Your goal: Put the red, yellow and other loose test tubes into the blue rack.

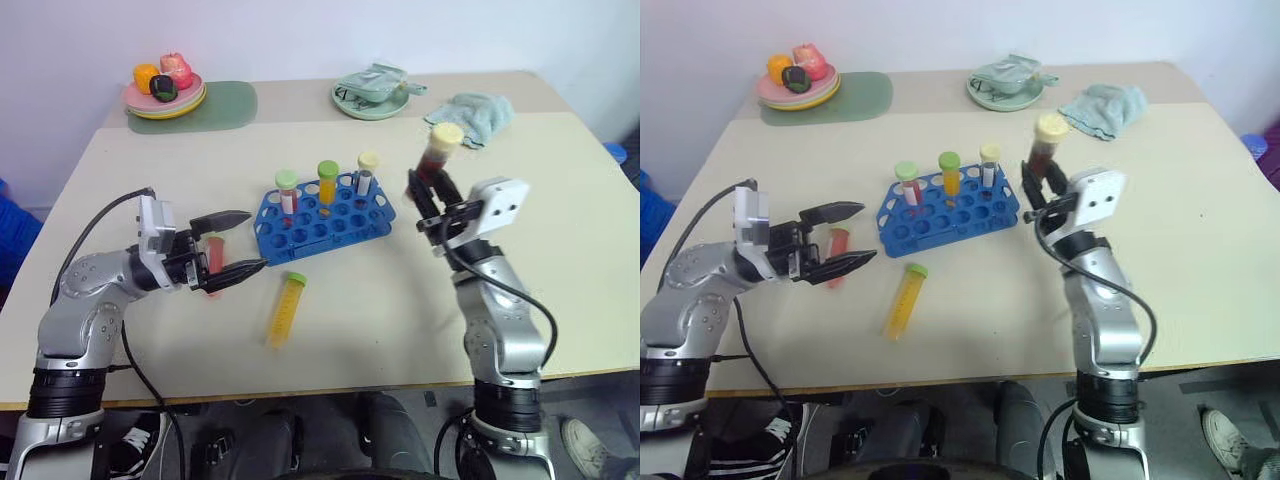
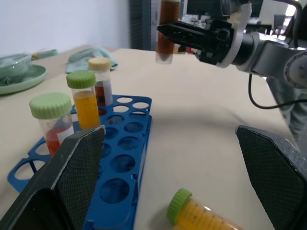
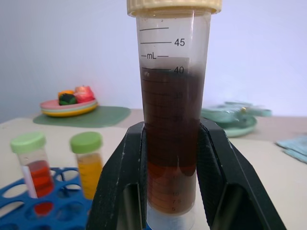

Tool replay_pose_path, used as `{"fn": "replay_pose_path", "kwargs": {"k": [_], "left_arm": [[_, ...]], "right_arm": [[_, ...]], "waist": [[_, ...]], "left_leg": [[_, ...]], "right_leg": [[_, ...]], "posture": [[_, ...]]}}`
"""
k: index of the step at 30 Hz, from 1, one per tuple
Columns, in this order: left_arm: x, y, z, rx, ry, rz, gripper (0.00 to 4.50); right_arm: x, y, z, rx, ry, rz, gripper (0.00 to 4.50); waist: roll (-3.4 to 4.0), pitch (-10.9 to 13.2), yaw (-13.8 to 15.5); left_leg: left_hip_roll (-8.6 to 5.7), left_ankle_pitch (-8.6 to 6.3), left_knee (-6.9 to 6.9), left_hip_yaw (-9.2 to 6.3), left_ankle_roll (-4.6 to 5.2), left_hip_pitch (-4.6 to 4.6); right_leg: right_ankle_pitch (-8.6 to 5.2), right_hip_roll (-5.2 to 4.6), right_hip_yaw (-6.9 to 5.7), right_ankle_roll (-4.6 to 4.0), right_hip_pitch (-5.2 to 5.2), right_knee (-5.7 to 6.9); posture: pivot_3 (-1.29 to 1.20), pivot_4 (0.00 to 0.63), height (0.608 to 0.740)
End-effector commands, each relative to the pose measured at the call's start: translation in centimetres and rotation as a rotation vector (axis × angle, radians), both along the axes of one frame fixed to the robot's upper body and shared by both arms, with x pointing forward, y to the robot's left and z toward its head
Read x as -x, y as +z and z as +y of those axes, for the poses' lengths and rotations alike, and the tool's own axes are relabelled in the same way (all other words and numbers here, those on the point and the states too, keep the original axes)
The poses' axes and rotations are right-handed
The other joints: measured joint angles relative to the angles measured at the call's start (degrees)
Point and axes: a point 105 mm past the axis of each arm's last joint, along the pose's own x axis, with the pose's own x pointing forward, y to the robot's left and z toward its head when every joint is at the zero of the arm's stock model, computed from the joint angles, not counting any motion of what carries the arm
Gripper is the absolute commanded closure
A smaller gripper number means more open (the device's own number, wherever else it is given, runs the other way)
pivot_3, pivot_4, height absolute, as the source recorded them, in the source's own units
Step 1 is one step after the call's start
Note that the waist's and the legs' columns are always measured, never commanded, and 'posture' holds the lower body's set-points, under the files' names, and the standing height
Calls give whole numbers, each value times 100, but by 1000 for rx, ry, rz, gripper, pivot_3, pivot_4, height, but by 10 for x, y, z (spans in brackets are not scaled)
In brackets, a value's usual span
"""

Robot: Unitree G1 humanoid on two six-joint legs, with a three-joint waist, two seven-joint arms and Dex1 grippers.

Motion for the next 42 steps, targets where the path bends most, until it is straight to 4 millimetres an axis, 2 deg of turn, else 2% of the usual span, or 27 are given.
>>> {"fn": "replay_pose_path", "kwargs": {"k": [1, 9, 17, 42], "left_arm": [[0, 14, 2, -9, 28, -84, 0], [2, 12, 7, -9, 45, -86, 0], [5, 7, 12, -8, 53, -85, 0], [7, 1, 19, -4, 61, -86, 0]], "right_arm": [[0, 4, 15, 17, 26, -65, 3731], [-17, -9, 28, 61, 31, -65, 3731], [-32, -17, 19, 97, 15, -48, 3731], [-39, -43, 25, 127, 25, -1, 3731]], "waist": [[0, 0, 10], [1, 1, -7], [2, 1, -7], [2, 1, -128]], "left_leg": [[0, 0, 0, 0, 0, 1], [1, 0, 0, -1, 0, 2], [1, 0, 0, -1, 0, 2], [3, 0, -3, -3, 0, 2]], "right_leg": [[0, 0, 0, 0, 2, 0], [0, 1, 0, 0, 2, 0], [0, 1, 0, 0, 3, -1], [0, 1, 0, 0, 3, 0]], "posture": [[0, 150, 740], [0, 150, 740], [0, 150, 740], [0, 150, 740]]}}
